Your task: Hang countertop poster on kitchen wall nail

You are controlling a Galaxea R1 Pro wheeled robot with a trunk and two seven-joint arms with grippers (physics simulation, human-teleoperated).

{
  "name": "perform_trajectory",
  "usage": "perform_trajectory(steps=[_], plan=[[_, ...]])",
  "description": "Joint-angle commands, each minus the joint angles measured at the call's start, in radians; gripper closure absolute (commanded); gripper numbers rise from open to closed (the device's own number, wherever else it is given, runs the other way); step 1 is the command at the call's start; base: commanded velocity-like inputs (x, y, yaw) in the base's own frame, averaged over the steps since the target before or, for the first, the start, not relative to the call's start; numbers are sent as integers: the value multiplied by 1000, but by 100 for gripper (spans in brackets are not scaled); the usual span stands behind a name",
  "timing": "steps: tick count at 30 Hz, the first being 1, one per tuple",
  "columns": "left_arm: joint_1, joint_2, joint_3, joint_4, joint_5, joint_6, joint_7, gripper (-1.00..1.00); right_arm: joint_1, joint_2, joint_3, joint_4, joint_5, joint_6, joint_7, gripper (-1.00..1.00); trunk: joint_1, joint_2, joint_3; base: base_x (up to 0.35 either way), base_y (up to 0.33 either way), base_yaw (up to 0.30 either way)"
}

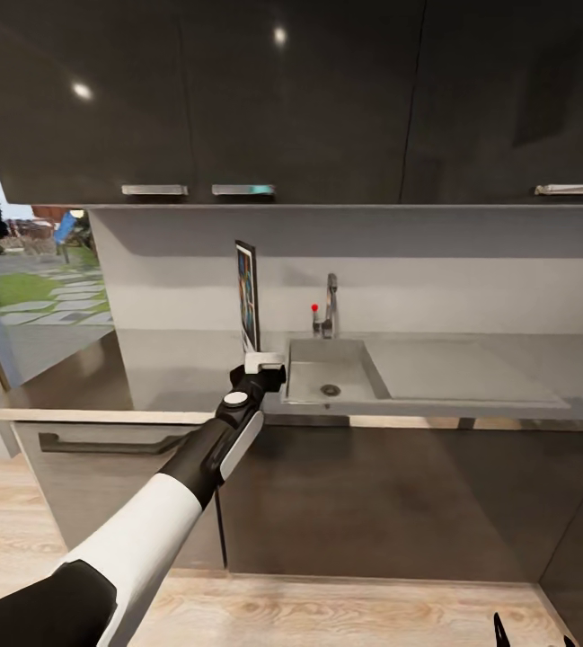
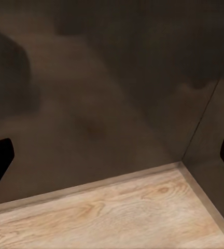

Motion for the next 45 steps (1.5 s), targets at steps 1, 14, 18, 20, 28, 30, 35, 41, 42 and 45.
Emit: perform_trajectory(steps=[1,14,18,20,28,30,35,41,42,45], plan=[[-1,0,-3,-1,8,3,8,-100,0,0,1,-1,-5,-2,1,-100,0,-1,-1,48,-20,0],[-1,0,9,5,8,1,119,-100,0,0,1,0,-5,-2,1,-100,0,-1,-1,106,52,0],[-1,0,9,9,8,1,135,-100,0,0,1,1,-5,-2,1,-100,0,-1,-1,114,19,0],[-1,0,9,9,8,1,136,-100,0,0,1,1,-5,-2,1,-100,0,-1,-1,47,7,0],[-1,0,9,10,11,1,138,-100,0,0,1,1,-5,-2,1,-100,0,-1,-1,142,2,0],[-1,0,9,10,12,1,138,-100,0,0,1,1,-5,-2,1,-100,0,-1,-1,105,0,0],[-1,0,9,9,13,1,138,-100,0,0,1,1,-5,-2,1,-100,0,-1,-1,83,-41,0],[-1,0,9,10,13,1,138,-100,0,0,1,2,-5,-2,1,-100,0,-1,-1,91,-78,0],[-1,0,9,9,13,1,138,-100,0,0,1,2,-5,-2,1,-100,0,-1,-1,24,-21,0],[-1,0,9,9,13,1,138,-100,0,0,1,2,-5,-1,1,-100,0,-1,-1,24,-11,0]])
